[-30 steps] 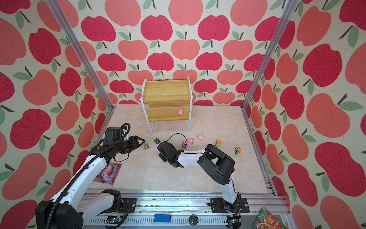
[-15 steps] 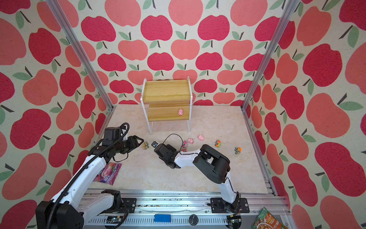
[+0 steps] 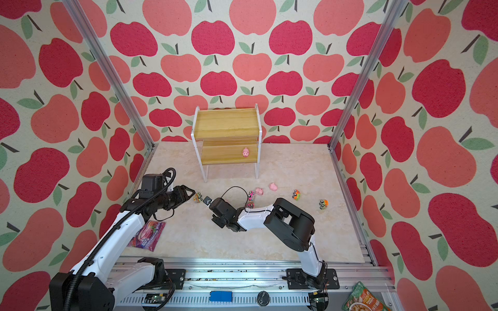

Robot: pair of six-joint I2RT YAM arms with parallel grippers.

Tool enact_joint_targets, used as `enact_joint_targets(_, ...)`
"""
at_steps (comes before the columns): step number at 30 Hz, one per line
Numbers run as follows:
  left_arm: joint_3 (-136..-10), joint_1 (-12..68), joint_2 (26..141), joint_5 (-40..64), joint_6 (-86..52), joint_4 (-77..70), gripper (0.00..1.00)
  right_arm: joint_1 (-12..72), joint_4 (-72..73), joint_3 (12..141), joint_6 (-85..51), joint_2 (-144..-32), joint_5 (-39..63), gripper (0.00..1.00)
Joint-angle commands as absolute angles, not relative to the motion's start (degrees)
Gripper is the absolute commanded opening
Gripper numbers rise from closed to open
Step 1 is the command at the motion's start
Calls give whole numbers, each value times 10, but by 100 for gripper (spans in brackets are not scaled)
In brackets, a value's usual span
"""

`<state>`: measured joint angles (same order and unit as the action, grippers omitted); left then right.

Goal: Organize plastic toys on shelves
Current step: Place the plastic toy at the center of the table, then rotate the plastic toy at the center of the table.

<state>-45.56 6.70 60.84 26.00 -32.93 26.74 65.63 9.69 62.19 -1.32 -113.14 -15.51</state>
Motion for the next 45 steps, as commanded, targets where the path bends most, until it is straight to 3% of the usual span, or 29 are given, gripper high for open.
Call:
enact_joint_targets(1, -448, 62, 601, 257, -319, 262, 60, 656, 116, 606, -52, -1090, -108, 35)
enact_joint_targets(8, -445, 66, 598, 240, -311, 269, 60, 627, 134, 569, -64, -1009, -94, 41)
enact_joint_targets(13, -448, 104, 606, 202, -305, 273, 60, 590, 131, 536, -83, -980, -87, 51)
enact_joint_targets(28, -468, 135, 645, 178, -301, 275, 61, 572, 134, 528, -128, -1031, -47, 67)
enact_joint_targets(45, -477, 136, 647, 169, -288, 286, 62, 563, 156, 530, -123, -1099, -131, 68)
